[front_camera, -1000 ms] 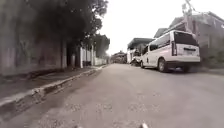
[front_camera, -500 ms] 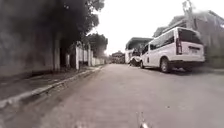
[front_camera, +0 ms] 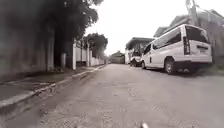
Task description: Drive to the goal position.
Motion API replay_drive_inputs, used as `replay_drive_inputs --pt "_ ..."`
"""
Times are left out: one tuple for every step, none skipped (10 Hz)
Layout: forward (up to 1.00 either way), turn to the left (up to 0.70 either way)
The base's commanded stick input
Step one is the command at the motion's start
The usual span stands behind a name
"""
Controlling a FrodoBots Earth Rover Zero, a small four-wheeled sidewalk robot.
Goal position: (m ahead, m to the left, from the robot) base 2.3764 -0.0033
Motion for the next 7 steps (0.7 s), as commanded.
replay_drive_inputs --pt "1.00 0.00" --pt "1.00 0.00" --pt "1.00 0.00" --pt "1.00 0.00" --pt "1.00 0.00" --pt "1.00 0.00" --pt "1.00 0.00"
